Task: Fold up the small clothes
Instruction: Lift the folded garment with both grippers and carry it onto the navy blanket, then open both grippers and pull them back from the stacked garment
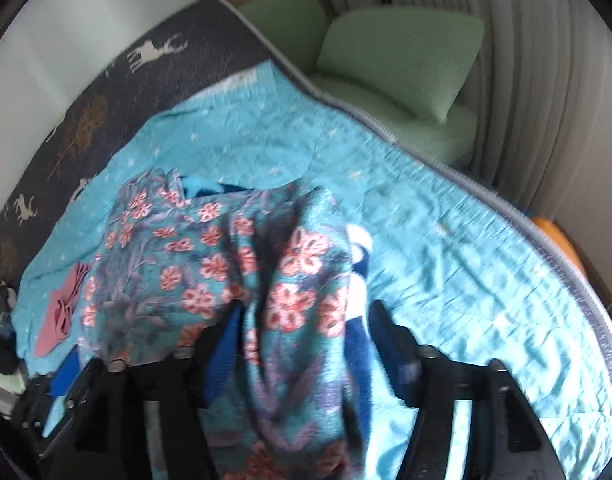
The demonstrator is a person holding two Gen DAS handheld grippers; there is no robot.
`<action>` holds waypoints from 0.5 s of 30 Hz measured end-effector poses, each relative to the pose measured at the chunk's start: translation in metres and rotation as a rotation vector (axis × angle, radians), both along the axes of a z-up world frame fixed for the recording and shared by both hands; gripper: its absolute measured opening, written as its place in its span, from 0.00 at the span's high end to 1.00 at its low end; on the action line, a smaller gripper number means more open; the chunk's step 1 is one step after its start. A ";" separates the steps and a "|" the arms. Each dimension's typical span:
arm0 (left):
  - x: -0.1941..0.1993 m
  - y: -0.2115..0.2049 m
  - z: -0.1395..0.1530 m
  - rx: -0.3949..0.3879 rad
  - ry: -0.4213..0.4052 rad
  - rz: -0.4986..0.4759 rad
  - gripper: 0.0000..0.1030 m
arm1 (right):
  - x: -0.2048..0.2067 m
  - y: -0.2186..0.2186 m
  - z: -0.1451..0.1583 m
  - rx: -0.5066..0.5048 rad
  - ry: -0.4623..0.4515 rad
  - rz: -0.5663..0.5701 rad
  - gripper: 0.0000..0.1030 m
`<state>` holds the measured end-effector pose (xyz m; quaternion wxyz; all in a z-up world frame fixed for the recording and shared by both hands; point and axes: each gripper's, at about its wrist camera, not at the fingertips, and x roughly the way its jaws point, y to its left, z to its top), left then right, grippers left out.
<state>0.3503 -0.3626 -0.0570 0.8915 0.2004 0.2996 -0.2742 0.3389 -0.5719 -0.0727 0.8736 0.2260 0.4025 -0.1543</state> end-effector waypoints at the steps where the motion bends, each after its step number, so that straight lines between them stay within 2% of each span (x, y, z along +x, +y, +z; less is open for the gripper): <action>1: -0.004 0.000 0.004 0.006 0.002 -0.005 0.69 | -0.008 0.000 0.006 -0.013 0.007 -0.003 0.33; 5: -0.007 0.013 0.019 -0.046 0.066 0.005 0.69 | -0.039 0.014 0.038 -0.131 0.006 -0.041 0.33; 6: -0.012 0.017 0.023 -0.064 0.090 0.009 0.66 | -0.053 0.021 0.047 -0.164 -0.005 -0.047 0.33; 7: -0.016 0.020 0.027 -0.082 0.111 0.016 0.58 | -0.059 0.024 0.051 -0.177 -0.011 -0.048 0.33; 8: -0.021 0.024 0.032 -0.099 0.119 0.029 0.54 | -0.074 0.033 0.059 -0.183 -0.027 -0.040 0.33; 9: -0.033 0.031 0.040 -0.139 0.112 0.044 0.48 | -0.085 0.040 0.064 -0.182 -0.045 -0.027 0.33; 11: -0.050 0.040 0.051 -0.189 0.084 0.038 0.44 | -0.117 0.061 0.075 -0.182 -0.109 0.002 0.28; 12: -0.058 0.043 0.055 -0.198 0.074 0.031 0.40 | -0.133 0.073 0.078 -0.190 -0.137 0.003 0.24; 15: -0.097 0.053 0.070 -0.212 0.019 0.016 0.32 | -0.179 0.102 0.082 -0.181 -0.226 0.008 0.20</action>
